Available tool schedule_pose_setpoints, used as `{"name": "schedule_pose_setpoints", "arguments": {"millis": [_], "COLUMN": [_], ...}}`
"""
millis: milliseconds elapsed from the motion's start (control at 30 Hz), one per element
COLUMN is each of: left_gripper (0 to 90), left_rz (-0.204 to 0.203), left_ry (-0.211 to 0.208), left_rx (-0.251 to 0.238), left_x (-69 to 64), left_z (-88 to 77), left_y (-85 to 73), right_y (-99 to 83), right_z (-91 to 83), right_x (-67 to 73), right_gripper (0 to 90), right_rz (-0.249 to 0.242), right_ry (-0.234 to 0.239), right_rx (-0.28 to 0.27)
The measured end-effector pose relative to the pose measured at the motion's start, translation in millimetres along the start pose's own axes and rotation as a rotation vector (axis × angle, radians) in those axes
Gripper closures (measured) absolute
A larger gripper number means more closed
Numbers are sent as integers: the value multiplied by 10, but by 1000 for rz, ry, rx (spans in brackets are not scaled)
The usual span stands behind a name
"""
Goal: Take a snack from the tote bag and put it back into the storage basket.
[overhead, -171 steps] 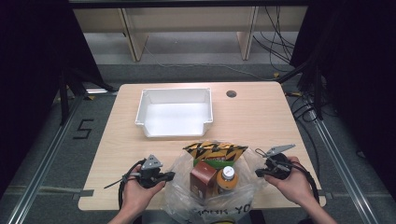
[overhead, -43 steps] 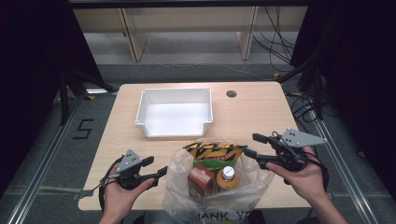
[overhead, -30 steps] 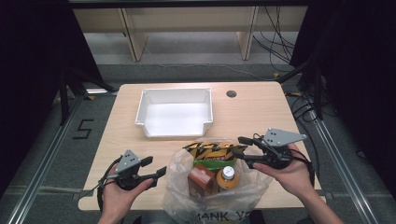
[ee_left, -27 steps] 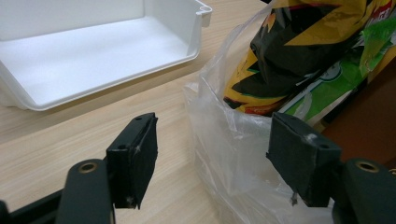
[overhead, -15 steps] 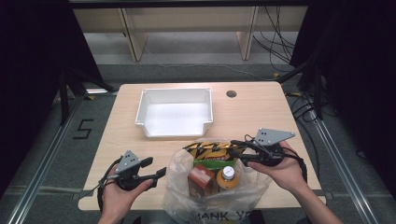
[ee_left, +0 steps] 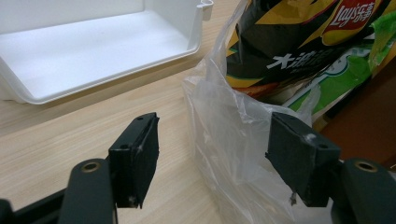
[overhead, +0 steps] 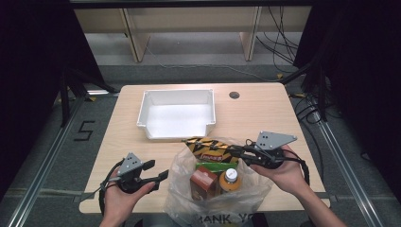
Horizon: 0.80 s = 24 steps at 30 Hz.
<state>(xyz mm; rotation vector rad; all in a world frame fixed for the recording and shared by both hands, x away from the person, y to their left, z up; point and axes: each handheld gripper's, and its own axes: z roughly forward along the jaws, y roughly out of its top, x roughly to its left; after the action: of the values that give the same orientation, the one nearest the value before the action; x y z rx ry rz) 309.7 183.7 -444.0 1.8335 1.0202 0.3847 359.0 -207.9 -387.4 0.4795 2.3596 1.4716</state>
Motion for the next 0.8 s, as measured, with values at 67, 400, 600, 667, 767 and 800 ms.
{"name": "schedule_pose_setpoints", "arguments": {"millis": [67,400,600,667,767,800], "left_gripper": [335,336,337,337,337,337], "left_rz": [-1,-12,-4,-17,-13,-14], "left_ry": [-6,-8,-7,-13,-10,-11], "left_rx": [1,2,6,5,9,11], "left_x": [-1,-10,-11,-17,-21,-23], "left_z": [9,25,27,39,39,43], "left_y": [-4,-13,-14,-17,-16,-17], "right_y": [-4,-10,15,32,42,59], "right_z": [-2,-26,-39,-51,-62,-69], "right_x": [0,-2,8,11,22,11], "right_gripper": [874,900,900,900,900,900], "right_rz": [-23,-42,-55,-62,-59,-73], "right_ry": [4,-4,-4,-4,-14,-21], "right_rx": [-1,-20,-52,-61,-67,-86]}}
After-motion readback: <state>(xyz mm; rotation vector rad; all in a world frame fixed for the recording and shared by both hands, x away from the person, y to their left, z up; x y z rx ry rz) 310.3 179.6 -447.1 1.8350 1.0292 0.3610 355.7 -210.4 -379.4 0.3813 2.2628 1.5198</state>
